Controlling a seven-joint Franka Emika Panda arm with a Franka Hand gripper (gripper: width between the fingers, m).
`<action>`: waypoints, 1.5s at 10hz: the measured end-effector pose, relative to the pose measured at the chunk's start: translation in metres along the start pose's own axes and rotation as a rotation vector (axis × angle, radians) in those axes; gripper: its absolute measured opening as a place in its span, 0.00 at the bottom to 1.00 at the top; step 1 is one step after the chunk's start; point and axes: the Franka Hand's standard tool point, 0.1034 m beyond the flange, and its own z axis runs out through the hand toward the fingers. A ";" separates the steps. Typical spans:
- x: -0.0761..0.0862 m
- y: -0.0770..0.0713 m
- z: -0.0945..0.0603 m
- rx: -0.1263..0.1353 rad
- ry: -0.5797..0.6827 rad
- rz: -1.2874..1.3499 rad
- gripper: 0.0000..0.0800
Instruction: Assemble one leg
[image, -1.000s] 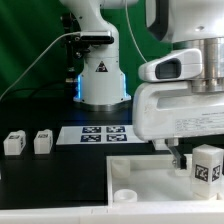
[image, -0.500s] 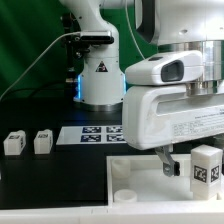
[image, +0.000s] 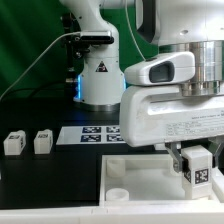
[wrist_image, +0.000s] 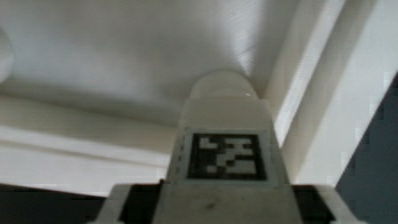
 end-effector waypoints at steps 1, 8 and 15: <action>0.000 0.000 0.000 0.001 0.000 0.083 0.37; -0.001 -0.012 0.004 0.070 -0.028 1.087 0.37; -0.004 -0.015 0.006 0.105 -0.056 1.438 0.56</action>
Offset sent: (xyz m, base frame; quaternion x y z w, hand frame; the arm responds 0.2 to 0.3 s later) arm 0.0110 0.0115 -0.0030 0.0080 -0.0007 0.3479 0.9375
